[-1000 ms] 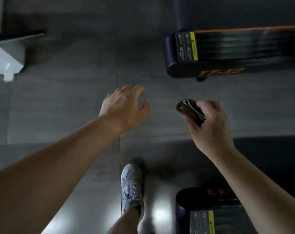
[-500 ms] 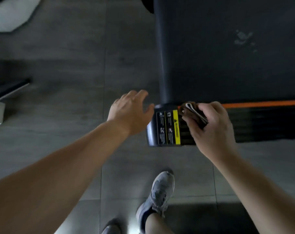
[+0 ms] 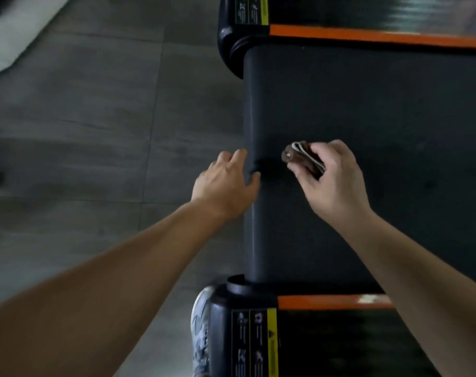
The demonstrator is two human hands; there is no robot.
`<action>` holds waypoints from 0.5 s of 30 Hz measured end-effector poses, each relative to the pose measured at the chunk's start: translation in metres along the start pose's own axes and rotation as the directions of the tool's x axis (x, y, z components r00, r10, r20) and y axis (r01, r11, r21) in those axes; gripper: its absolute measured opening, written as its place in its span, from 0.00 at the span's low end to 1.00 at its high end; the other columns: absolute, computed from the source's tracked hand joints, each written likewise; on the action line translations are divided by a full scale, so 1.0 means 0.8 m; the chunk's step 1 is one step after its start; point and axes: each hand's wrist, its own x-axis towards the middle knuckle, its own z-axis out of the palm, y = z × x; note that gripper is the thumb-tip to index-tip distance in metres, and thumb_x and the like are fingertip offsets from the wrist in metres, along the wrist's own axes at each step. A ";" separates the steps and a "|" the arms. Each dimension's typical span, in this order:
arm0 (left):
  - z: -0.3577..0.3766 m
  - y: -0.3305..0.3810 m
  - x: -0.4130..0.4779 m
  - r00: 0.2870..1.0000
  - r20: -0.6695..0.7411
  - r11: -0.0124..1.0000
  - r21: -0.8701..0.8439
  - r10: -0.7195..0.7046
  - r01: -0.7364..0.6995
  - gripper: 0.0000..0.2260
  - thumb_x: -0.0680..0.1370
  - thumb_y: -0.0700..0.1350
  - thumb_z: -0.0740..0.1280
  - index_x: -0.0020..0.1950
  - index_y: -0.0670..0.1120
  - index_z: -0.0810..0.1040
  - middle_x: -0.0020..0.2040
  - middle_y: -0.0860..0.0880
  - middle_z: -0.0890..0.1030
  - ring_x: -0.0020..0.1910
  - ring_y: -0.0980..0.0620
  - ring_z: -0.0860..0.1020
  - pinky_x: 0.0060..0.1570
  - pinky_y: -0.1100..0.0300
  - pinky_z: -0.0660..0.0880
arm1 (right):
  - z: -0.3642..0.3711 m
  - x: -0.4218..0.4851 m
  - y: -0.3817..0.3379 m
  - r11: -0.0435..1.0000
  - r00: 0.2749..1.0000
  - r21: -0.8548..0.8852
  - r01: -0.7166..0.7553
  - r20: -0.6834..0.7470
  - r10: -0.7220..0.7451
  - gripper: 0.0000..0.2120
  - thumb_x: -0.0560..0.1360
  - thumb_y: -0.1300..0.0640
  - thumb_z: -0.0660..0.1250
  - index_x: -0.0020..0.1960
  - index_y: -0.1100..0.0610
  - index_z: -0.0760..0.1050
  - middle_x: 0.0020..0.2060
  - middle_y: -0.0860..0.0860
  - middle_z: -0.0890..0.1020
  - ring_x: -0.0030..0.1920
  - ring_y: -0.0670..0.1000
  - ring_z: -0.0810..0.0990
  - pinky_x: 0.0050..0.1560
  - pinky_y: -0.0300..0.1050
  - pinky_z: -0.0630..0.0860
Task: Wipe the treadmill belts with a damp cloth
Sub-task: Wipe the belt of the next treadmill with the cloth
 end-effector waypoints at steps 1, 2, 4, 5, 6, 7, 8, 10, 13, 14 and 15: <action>0.003 0.002 0.018 1.000 -0.008 1.000 -0.031 -0.005 0.005 0.23 0.83 0.59 0.61 0.74 0.50 0.66 0.69 0.44 0.72 0.65 0.40 0.75 0.58 0.47 0.74 | 0.008 0.024 0.005 1.000 1.000 0.006 0.005 -0.020 -0.005 0.17 0.76 0.47 0.73 0.58 0.56 0.78 0.52 0.52 0.77 0.53 0.54 0.78 0.49 0.48 0.76; 0.006 0.005 0.036 1.000 -0.015 0.998 -0.064 -0.005 0.004 0.23 0.83 0.59 0.61 0.75 0.51 0.65 0.70 0.44 0.72 0.66 0.40 0.75 0.57 0.47 0.73 | 0.015 0.049 0.009 1.000 0.999 0.001 0.015 -0.037 -0.015 0.17 0.76 0.47 0.73 0.58 0.56 0.78 0.52 0.52 0.77 0.53 0.55 0.78 0.49 0.47 0.75; 0.016 0.011 0.071 0.999 -0.040 0.989 -0.148 -0.008 0.002 0.26 0.83 0.59 0.61 0.78 0.52 0.62 0.71 0.45 0.70 0.66 0.41 0.74 0.58 0.46 0.74 | 0.031 0.095 0.019 0.998 0.996 -0.015 0.063 -0.056 -0.063 0.16 0.76 0.47 0.73 0.57 0.56 0.78 0.52 0.53 0.77 0.54 0.56 0.78 0.49 0.46 0.74; 0.021 0.014 0.087 0.998 -0.062 0.981 -0.195 -0.013 0.001 0.27 0.82 0.59 0.61 0.79 0.52 0.60 0.72 0.46 0.70 0.67 0.41 0.75 0.58 0.45 0.74 | 0.040 0.117 0.024 0.995 0.993 -0.019 0.097 -0.063 -0.098 0.16 0.76 0.46 0.73 0.57 0.56 0.78 0.52 0.54 0.77 0.54 0.56 0.78 0.49 0.46 0.74; 0.025 0.016 0.103 0.996 -0.086 0.970 -0.242 -0.025 0.004 0.28 0.82 0.59 0.61 0.80 0.53 0.59 0.72 0.46 0.70 0.67 0.42 0.75 0.59 0.45 0.75 | 0.047 0.140 0.028 0.991 0.989 -0.024 0.129 -0.073 -0.130 0.16 0.76 0.46 0.72 0.57 0.56 0.78 0.52 0.53 0.77 0.55 0.55 0.78 0.49 0.46 0.74; 0.029 0.019 0.117 0.993 -0.111 0.959 -0.284 -0.044 0.011 0.29 0.82 0.60 0.61 0.81 0.53 0.57 0.72 0.46 0.69 0.67 0.42 0.74 0.61 0.44 0.74 | 0.053 0.163 0.033 0.987 0.983 -0.029 0.158 -0.089 -0.160 0.16 0.76 0.45 0.71 0.57 0.55 0.78 0.52 0.53 0.77 0.55 0.55 0.77 0.50 0.47 0.75; 0.033 0.021 0.129 0.988 -0.137 0.948 -0.319 -0.067 0.020 0.30 0.82 0.60 0.61 0.82 0.53 0.56 0.72 0.45 0.69 0.68 0.41 0.74 0.62 0.44 0.74 | 0.060 0.185 0.037 0.983 0.978 -0.033 0.183 -0.097 -0.185 0.17 0.76 0.44 0.71 0.58 0.54 0.78 0.53 0.53 0.77 0.55 0.55 0.77 0.52 0.49 0.76; 0.043 0.026 0.148 0.981 -0.166 0.926 -0.376 -0.103 0.034 0.32 0.82 0.61 0.60 0.83 0.54 0.53 0.75 0.46 0.66 0.72 0.41 0.71 0.66 0.44 0.72 | 0.074 0.221 0.040 0.972 0.969 -0.045 0.231 -0.082 -0.234 0.18 0.76 0.42 0.70 0.59 0.53 0.78 0.53 0.53 0.77 0.55 0.55 0.78 0.53 0.52 0.77; 0.068 0.036 0.158 0.977 -0.177 0.884 -0.467 -0.123 0.027 0.34 0.82 0.60 0.60 0.84 0.57 0.48 0.81 0.46 0.59 0.76 0.39 0.67 0.70 0.41 0.69 | 0.093 0.238 0.038 0.925 0.929 -0.095 0.368 0.010 -0.369 0.19 0.75 0.40 0.68 0.55 0.53 0.79 0.48 0.51 0.77 0.49 0.55 0.78 0.49 0.54 0.77; 0.076 0.037 0.159 0.972 -0.199 0.876 -0.482 -0.124 0.013 0.35 0.82 0.60 0.60 0.84 0.58 0.46 0.81 0.46 0.58 0.76 0.39 0.66 0.70 0.40 0.69 | 0.096 0.237 0.039 0.904 0.908 -0.094 0.418 0.032 -0.417 0.19 0.75 0.38 0.67 0.54 0.54 0.80 0.46 0.50 0.77 0.47 0.54 0.78 0.47 0.53 0.76; 0.082 0.037 0.161 0.966 -0.225 0.869 -0.494 -0.125 -0.002 0.35 0.81 0.60 0.60 0.84 0.59 0.45 0.81 0.48 0.57 0.76 0.41 0.66 0.69 0.40 0.70 | 0.098 0.236 0.041 0.888 0.891 -0.075 0.454 0.053 -0.451 0.20 0.74 0.38 0.65 0.53 0.54 0.81 0.45 0.50 0.77 0.46 0.53 0.78 0.46 0.52 0.76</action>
